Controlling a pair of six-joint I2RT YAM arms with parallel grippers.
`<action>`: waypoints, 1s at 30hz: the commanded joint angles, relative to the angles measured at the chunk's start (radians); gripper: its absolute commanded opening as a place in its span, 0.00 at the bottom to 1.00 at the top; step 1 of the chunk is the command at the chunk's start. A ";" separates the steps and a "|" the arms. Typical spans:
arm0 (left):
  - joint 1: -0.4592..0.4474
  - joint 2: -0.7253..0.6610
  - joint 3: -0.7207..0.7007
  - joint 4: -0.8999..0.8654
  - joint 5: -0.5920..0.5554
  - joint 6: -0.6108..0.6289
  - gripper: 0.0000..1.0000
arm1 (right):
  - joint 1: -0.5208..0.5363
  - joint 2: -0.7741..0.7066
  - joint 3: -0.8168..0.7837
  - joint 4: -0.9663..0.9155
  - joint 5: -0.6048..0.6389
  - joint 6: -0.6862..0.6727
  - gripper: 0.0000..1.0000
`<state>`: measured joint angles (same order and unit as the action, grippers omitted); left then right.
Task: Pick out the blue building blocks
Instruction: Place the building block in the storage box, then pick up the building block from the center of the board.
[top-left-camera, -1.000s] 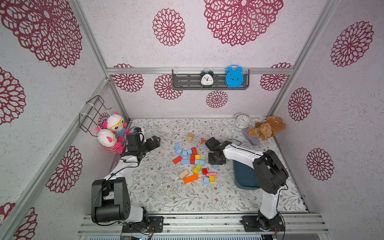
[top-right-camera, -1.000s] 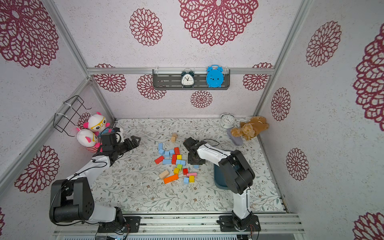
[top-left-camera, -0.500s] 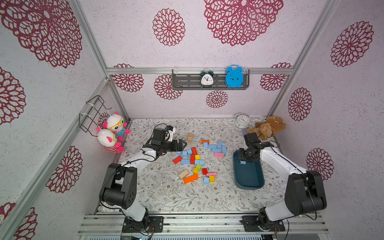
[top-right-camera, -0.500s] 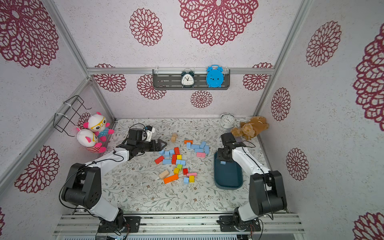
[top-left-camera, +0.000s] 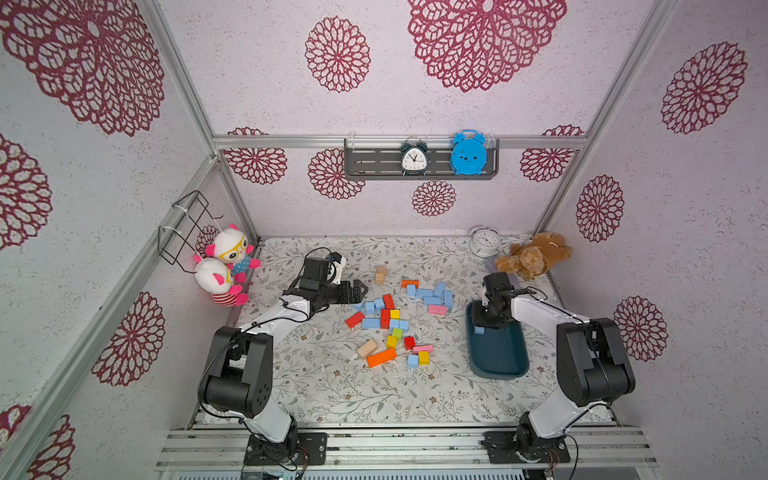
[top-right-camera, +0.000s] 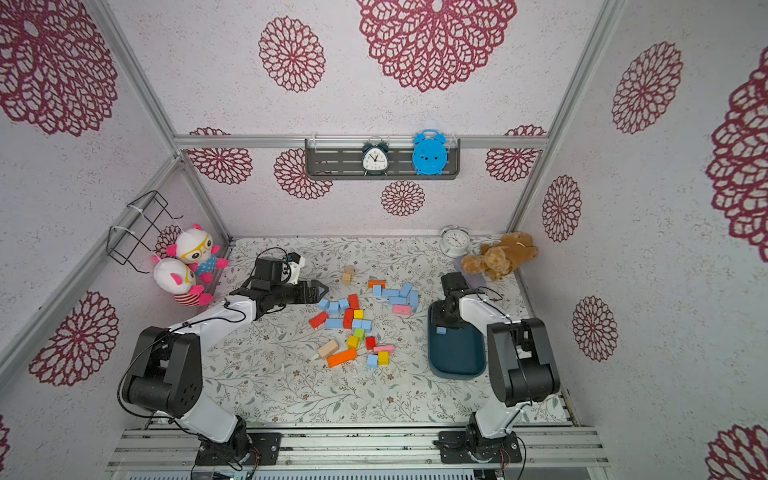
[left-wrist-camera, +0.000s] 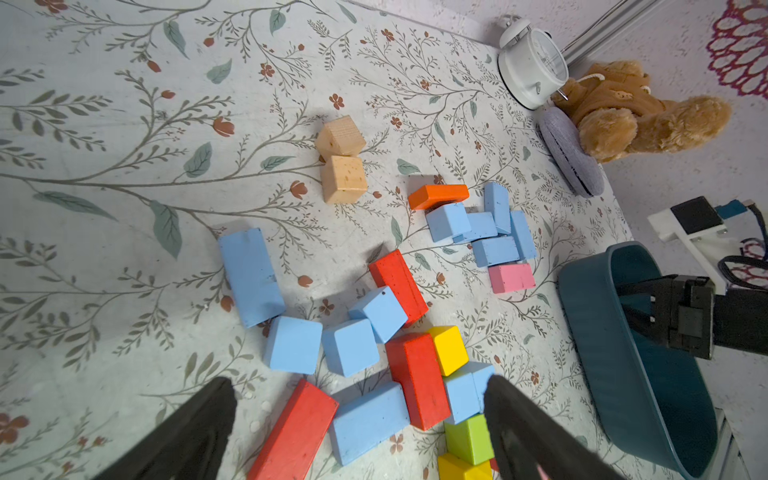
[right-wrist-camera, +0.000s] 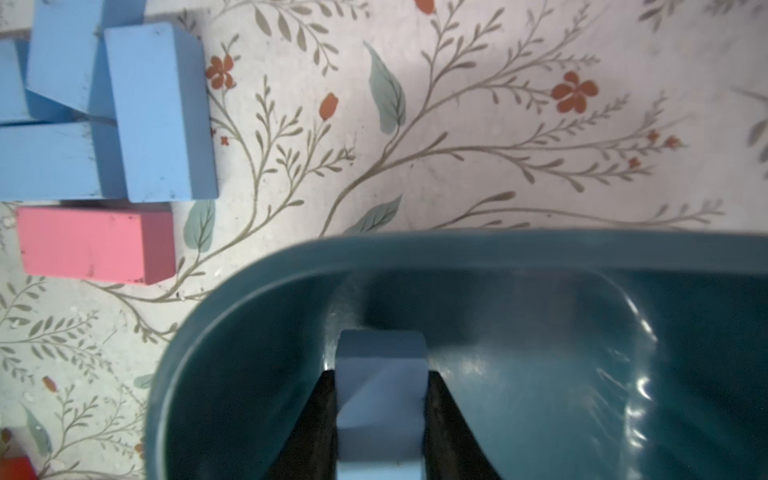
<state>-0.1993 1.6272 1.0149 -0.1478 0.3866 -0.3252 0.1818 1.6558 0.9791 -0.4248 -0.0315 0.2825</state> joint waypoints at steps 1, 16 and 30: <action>0.034 -0.026 -0.009 0.011 -0.002 -0.004 0.97 | -0.008 -0.008 -0.001 0.036 -0.037 0.008 0.36; 0.313 -0.069 0.113 -0.260 0.005 -0.052 0.97 | 0.082 -0.186 0.108 -0.074 0.102 0.064 0.53; 0.375 -0.223 -0.114 -0.085 -0.064 -0.048 0.97 | 0.120 0.274 0.515 -0.159 0.103 0.025 0.53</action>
<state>0.1680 1.4303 0.9066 -0.2790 0.3397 -0.3916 0.2886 1.9011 1.4158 -0.5350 0.0570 0.3222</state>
